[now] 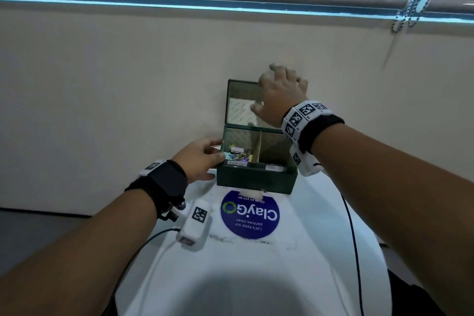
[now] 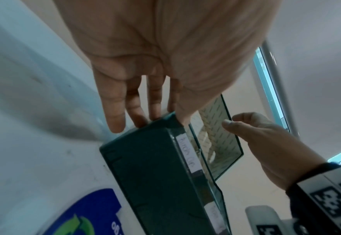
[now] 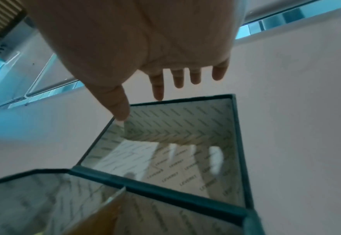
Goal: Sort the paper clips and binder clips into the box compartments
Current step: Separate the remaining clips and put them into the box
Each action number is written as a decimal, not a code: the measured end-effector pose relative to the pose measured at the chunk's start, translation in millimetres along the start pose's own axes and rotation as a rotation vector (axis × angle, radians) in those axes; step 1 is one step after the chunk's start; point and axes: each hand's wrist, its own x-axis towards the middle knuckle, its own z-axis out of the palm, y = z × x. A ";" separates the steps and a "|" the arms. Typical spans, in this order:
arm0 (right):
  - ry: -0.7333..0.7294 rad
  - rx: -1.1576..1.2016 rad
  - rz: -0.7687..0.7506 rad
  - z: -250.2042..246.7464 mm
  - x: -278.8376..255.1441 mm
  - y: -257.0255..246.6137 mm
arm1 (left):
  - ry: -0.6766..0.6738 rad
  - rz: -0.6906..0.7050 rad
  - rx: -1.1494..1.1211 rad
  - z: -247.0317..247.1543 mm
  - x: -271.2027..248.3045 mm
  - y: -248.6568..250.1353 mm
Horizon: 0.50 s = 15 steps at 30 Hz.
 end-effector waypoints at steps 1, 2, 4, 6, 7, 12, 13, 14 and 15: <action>0.000 0.035 0.020 1.5 0.4 -0.1 | 0.003 -0.012 -0.015 0.4 -1.4 0.1; -0.015 0.073 0.041 2.8 0.0 -1.1 | 0.007 -0.013 -0.023 1.0 -2.5 0.2; -0.043 0.075 0.059 2.0 -6.6 -4.1 | 0.018 -0.006 -0.015 2.7 -4.7 1.9; -0.006 0.026 0.040 -6.7 -23.7 -7.7 | 0.036 0.002 0.014 5.0 -8.7 4.5; 0.018 0.022 0.028 -12.2 -36.1 -9.5 | 0.043 0.001 0.026 5.0 -11.0 4.5; 0.055 0.038 -0.078 -29.3 -117.4 -13.1 | -0.097 -0.130 0.079 -2.9 -30.4 6.3; 0.013 0.032 -0.102 -26.9 -132.9 -12.0 | -0.118 -0.142 0.100 -7.3 -39.4 8.4; -0.063 0.022 -0.118 -21.2 -147.0 -10.6 | -0.135 -0.145 0.128 -13.4 -49.5 9.4; -0.172 0.014 -0.125 -13.1 -160.0 -10.2 | -0.153 -0.151 0.160 -19.5 -64.2 11.4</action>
